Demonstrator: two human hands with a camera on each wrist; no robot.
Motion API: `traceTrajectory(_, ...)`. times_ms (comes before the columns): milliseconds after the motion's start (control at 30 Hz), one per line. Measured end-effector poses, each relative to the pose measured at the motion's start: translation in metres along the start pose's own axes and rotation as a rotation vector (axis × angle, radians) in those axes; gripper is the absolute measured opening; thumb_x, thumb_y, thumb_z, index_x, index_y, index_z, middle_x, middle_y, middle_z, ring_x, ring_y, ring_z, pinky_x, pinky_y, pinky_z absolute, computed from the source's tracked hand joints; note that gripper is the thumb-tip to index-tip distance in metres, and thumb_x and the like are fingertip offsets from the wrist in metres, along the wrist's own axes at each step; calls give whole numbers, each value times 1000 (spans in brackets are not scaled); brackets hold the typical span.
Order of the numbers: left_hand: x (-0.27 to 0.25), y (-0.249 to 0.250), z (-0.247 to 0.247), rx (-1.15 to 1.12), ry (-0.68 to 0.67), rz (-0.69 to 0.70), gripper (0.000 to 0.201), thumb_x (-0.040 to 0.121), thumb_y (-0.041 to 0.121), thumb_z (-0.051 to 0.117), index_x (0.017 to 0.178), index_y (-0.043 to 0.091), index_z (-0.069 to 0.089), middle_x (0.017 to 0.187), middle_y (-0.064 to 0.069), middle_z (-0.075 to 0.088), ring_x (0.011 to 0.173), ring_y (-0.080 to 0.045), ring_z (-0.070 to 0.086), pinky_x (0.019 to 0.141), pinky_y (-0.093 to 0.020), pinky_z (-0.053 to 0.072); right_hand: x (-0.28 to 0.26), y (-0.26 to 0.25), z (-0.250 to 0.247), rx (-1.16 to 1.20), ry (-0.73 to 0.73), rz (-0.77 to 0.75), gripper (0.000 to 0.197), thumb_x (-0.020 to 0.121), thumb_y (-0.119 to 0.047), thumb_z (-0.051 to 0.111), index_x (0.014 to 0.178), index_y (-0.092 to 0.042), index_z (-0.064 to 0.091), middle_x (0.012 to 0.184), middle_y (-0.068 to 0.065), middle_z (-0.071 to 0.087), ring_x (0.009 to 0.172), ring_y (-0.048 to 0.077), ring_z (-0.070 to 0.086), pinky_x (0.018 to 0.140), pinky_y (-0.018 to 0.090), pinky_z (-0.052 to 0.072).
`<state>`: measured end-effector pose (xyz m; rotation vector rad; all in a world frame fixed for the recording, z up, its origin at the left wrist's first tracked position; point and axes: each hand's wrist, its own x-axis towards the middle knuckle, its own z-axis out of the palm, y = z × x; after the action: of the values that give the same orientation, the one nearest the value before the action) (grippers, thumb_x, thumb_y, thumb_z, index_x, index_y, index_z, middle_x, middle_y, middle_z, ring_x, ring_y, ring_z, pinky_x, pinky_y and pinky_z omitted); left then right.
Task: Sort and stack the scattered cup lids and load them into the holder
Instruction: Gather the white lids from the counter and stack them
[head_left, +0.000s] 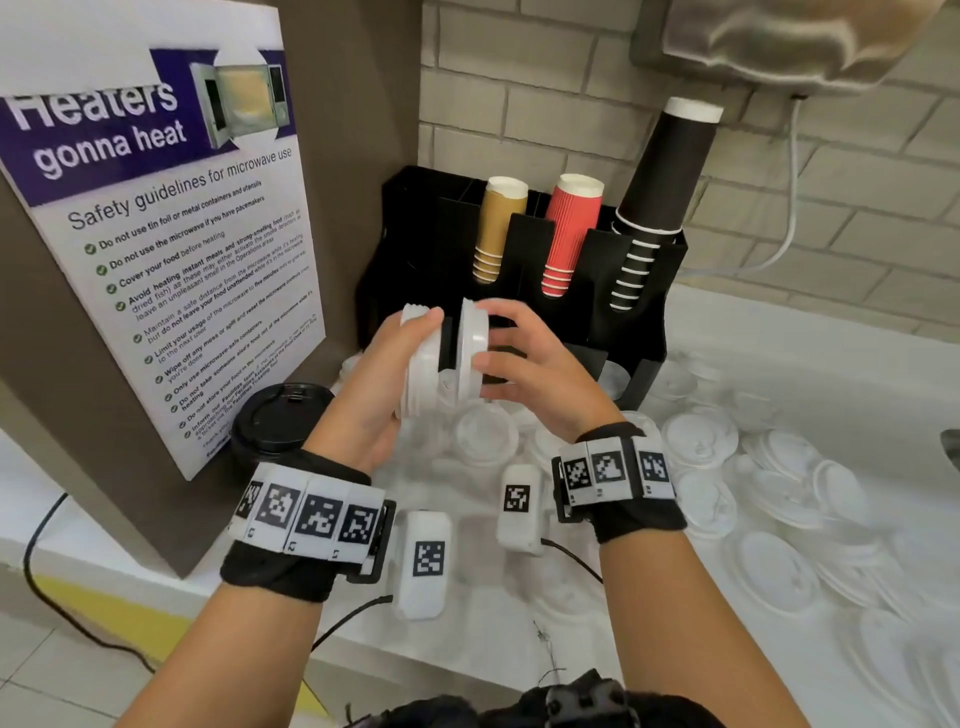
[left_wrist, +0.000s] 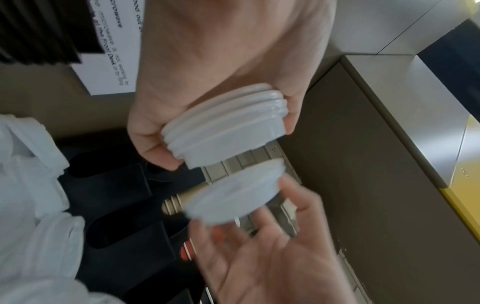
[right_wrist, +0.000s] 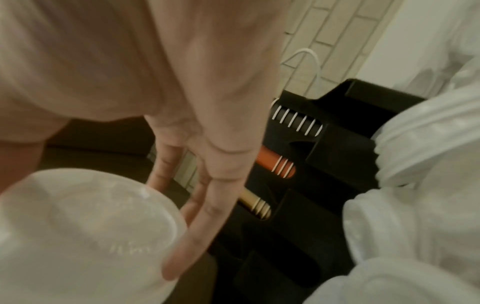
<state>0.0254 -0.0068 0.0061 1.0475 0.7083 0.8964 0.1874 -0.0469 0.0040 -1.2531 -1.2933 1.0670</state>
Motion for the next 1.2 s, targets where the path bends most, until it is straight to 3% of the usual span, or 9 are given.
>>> traceTrajectory(100,-1,-1,5,11,-53,-16,53,93,46,51,138,17,50,131,-19,59,120,-31,59,104,-50,45,-2,-6,4,-22,-63,-74,58,74,-26,74,128,-34,53,124,11,58,109,27,63,87,45,56)
traceTrajectory(200,-1,1,7,7,-71,-19,62,89,51,51,140,17,47,133,-18,58,122,-31,58,107,-54,42,-3,-7,6,-55,-75,-92,60,77,-19,74,131,-30,51,125,10,58,111,28,61,93,52,52)
traceTrajectory(533,-1,0,12,-5,-29,38,69,88,56,49,144,16,40,137,-15,54,124,-30,56,106,-53,43,-1,-7,13,-99,-68,-123,56,79,-14,76,128,-29,52,122,3,59,110,19,61,96,42,52)
traceTrajectory(600,0,3,8,12,-1,37,64,88,52,55,141,18,43,135,-14,56,120,-29,59,96,-49,49,4,-8,15,-85,-102,-144,52,81,-17,74,128,-30,53,122,3,59,110,19,62,94,40,53)
traceTrajectory(700,4,13,-6,-17,95,50,59,82,39,64,133,15,50,117,-11,61,98,-24,63,64,-31,53,21,-7,18,-129,-40,-164,36,94,-25,60,129,-25,54,121,0,61,111,12,60,94,29,52)
traceTrajectory(800,4,28,-21,-73,196,100,34,81,35,64,110,20,56,89,0,57,70,-11,59,47,-20,47,47,2,21,-510,61,-128,33,96,-27,56,126,-15,59,118,-3,61,111,11,57,89,13,44)
traceTrajectory(867,3,36,-27,-94,196,150,10,87,30,60,91,21,62,73,5,61,57,-7,61,45,-18,46,62,15,29,-914,-132,-2,47,91,-33,63,131,-10,55,127,7,56,119,22,53,96,24,43)
traceTrajectory(967,1,38,-33,-82,175,185,16,93,26,54,82,24,65,63,9,64,55,-6,63,46,-17,46,76,39,51,-1323,-439,120,81,76,-47,74,143,-17,40,139,8,44,129,26,40,100,37,40)
traceTrajectory(1200,-4,36,-39,-34,217,168,30,68,39,62,95,26,58,83,5,54,74,-11,53,57,-27,43,94,60,64,-1495,-627,90,88,65,-21,85,141,-27,41,128,8,49,117,27,51,80,32,43)
